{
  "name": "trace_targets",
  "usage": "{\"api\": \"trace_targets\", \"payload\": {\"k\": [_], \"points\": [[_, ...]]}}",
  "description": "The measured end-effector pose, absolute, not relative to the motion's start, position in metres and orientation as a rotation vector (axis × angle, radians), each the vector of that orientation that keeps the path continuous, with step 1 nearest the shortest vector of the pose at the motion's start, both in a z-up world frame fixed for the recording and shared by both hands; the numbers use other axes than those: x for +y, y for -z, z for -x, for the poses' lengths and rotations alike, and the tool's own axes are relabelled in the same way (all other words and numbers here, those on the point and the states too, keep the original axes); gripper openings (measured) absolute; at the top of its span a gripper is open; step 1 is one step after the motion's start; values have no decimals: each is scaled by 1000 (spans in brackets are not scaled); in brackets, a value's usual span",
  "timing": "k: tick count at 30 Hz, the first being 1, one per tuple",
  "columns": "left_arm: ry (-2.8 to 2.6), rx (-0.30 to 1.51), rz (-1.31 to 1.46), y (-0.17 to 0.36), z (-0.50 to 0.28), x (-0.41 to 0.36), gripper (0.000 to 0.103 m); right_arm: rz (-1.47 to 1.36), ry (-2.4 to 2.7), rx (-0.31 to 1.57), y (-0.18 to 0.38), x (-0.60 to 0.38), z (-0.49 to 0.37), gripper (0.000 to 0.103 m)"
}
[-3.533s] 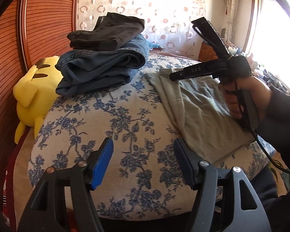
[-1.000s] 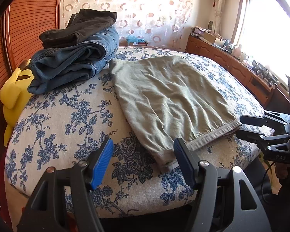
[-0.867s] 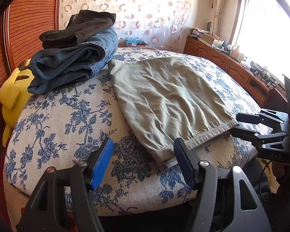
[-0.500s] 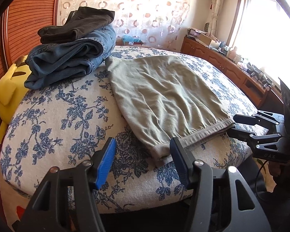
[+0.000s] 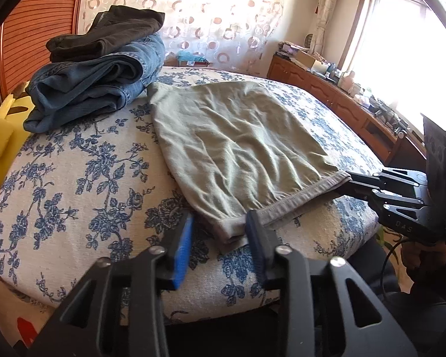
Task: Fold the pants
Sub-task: 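Open the left gripper and bring both grippers to the folded hem edge, then close the left gripper on one hem corner while the right gripper grasps the other corner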
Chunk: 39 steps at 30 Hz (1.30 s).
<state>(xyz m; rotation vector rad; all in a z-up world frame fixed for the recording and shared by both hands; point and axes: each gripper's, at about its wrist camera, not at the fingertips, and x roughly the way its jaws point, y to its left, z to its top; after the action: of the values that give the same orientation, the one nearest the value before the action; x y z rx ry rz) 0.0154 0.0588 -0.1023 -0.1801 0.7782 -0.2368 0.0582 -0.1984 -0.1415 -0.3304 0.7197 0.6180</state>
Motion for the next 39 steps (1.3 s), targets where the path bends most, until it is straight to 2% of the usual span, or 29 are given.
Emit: {"api": "trace_targets", "payload": {"k": [3, 9, 25, 29, 36, 39], "points": [[242, 764, 173, 99, -12, 56, 17, 329, -629, 720, 142, -200, -57, 9], [256, 731, 169, 88, -4, 55, 11, 298, -640, 714, 138, -207, -56, 8], [235, 767, 136, 94, -5, 52, 11, 280, -642, 745, 139, -217, -53, 9], [220, 753, 140, 89, -4, 55, 16, 271, -644, 737, 132, -222, -49, 11], [199, 737, 149, 84, -9, 61, 38, 246, -630, 709, 118, -226, -50, 16], [193, 736, 144, 84, -13, 61, 44, 239, -633, 705, 116, -223, -54, 18]]}}
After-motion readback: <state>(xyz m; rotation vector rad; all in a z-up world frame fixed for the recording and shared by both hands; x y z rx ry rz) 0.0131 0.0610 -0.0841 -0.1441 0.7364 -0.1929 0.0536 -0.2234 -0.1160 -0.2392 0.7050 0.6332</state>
